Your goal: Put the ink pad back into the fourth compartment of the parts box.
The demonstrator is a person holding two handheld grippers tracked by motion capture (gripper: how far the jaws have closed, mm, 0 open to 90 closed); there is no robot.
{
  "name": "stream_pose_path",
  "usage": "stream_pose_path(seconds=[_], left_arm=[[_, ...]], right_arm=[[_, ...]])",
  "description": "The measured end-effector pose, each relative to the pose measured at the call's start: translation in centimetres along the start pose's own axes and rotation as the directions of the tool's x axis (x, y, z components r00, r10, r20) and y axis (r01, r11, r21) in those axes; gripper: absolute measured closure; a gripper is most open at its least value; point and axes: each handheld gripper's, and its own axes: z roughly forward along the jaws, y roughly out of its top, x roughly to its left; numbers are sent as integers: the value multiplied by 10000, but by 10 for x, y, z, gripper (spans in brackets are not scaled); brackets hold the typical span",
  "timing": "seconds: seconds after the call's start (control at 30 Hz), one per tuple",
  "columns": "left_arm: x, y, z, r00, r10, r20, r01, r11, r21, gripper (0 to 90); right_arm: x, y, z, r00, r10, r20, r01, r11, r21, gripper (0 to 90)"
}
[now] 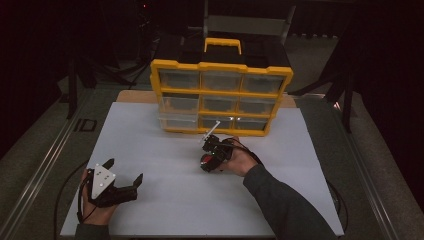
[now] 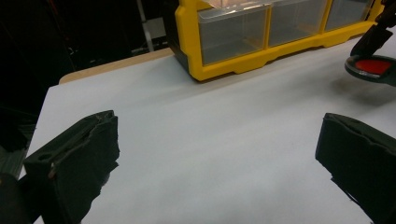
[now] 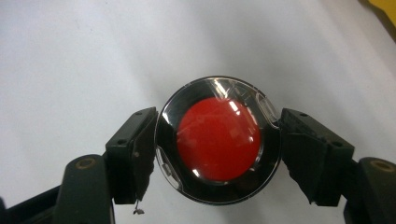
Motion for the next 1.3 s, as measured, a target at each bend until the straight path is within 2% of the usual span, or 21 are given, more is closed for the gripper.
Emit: stream_pose_path(seconds=[1.3], left_arm=[[0, 0, 0, 10000, -10, -8, 10, 10000, -19, 3]], right_arm=[[-6, 12, -34, 10000, 79, -56, -81, 9992, -387, 299]])
